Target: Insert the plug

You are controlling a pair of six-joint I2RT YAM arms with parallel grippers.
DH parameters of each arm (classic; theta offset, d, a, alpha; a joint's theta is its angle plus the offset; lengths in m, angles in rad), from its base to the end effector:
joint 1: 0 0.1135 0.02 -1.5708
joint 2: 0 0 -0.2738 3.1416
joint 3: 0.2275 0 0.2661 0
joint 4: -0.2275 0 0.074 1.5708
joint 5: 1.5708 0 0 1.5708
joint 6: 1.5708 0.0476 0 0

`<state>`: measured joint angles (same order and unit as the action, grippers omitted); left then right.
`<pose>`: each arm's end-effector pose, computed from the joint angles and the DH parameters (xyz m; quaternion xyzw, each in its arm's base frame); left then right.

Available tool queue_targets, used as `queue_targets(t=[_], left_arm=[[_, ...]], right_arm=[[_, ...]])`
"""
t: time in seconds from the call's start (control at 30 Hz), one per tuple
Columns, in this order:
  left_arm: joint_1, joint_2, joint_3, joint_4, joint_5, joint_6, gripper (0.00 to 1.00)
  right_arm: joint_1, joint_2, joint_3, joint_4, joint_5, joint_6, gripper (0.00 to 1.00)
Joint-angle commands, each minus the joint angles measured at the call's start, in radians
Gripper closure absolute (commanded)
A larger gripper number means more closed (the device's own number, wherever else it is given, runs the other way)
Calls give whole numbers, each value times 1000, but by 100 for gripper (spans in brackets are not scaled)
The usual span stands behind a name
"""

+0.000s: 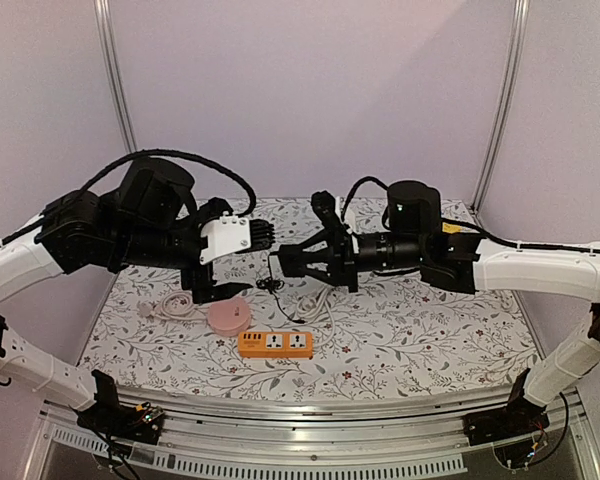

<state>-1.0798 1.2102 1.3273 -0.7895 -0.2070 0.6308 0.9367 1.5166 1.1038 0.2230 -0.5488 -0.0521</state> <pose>0.1351 -0.2319 0.3845 0.6468 0.6216 -0.0054 0.4418 0.2047 0.3202 0.3162 -0.5040 0.5713 0.4512 0.4647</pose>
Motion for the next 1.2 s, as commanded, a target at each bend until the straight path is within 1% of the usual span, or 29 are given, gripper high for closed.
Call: queue_targets(t=[0.0, 0.17, 0.27, 0.37, 0.47, 0.5, 0.57, 0.67, 0.9, 0.97, 1.07, 1.13, 1.17], left_arm=[[13, 31, 78, -115, 199, -181, 4], [12, 55, 117, -106, 325, -216, 6], [12, 52, 88, -78, 347, -211, 10], [11, 24, 37, -9, 360, -171, 16], [11, 16, 14, 69, 312, -142, 28], [11, 21, 17, 75, 302, -131, 30], [11, 31, 21, 77, 299, -121, 32], [11, 39, 20, 77, 316, -125, 40], [11, 49, 18, 76, 324, -124, 65], [11, 51, 17, 73, 325, -122, 76], [11, 51, 18, 68, 330, -120, 100], [11, 48, 18, 67, 325, -119, 100], [11, 44, 18, 71, 319, -118, 100]], right_arm=[[33, -42, -48, 11, -11, -245, 100], [49, -36, -58, 120, -24, -264, 100], [74, -20, -46, 138, -4, -284, 100], [84, -13, -42, 148, 3, -298, 100], [88, -13, -42, 147, 3, -298, 100], [90, -13, -42, 147, 3, -299, 100], [93, -13, -42, 147, 1, -298, 100], [97, -13, -43, 147, -3, -301, 100], [101, -21, -44, 148, -20, -305, 100], [103, -25, -44, 147, -22, -306, 100], [104, -29, -43, 147, -25, -307, 100], [104, -33, -44, 148, -21, -302, 100], [104, -35, -46, 150, -10, -299, 96]])
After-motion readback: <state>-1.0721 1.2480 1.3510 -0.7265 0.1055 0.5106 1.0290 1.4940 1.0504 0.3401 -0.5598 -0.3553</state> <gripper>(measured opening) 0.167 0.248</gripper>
